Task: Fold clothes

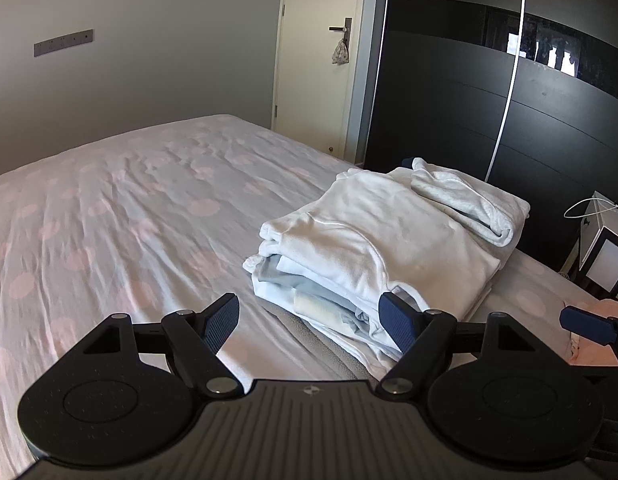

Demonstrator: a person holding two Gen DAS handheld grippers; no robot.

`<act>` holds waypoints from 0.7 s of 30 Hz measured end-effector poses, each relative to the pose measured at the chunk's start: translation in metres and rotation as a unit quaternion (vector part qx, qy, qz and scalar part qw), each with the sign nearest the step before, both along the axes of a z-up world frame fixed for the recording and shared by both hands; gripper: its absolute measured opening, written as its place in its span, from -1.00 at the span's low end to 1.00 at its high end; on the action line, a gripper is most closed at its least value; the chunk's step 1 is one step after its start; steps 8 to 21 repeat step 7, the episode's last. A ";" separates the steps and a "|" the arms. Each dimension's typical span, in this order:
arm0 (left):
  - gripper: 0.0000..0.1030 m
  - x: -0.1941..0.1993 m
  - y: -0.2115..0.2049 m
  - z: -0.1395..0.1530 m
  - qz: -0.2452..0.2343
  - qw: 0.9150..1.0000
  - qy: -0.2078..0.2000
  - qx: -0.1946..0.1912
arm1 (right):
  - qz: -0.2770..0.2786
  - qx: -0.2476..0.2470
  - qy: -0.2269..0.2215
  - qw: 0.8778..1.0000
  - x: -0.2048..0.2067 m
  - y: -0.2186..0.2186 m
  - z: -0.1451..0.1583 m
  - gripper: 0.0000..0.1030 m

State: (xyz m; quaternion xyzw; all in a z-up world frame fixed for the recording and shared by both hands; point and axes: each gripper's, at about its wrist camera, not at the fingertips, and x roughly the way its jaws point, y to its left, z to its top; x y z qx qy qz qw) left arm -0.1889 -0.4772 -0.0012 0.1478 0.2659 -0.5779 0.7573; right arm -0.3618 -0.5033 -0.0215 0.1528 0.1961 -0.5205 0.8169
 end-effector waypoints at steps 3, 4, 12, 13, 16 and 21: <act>0.48 0.003 0.001 0.000 0.000 1.000 0.007 -0.001 | 0.004 0.002 0.001 1.000 0.003 0.002 -0.001 0.97; 0.48 0.003 0.001 -0.001 0.000 1.000 0.009 -0.001 | 0.005 0.001 0.001 1.000 0.003 0.002 -0.001 0.97; 0.48 0.004 0.004 -0.001 0.002 1.000 0.007 -0.005 | 0.009 0.001 0.001 1.000 0.006 0.004 0.000 0.97; 0.48 0.004 0.004 -0.001 0.002 1.000 0.007 -0.005 | 0.009 0.001 0.001 1.000 0.006 0.004 0.000 0.97; 0.48 0.004 0.004 -0.001 0.002 1.000 0.007 -0.005 | 0.009 0.001 0.001 1.000 0.006 0.004 0.000 0.97; 0.48 0.004 0.004 -0.001 0.002 1.000 0.007 -0.005 | 0.009 0.001 0.001 1.000 0.006 0.004 0.000 0.97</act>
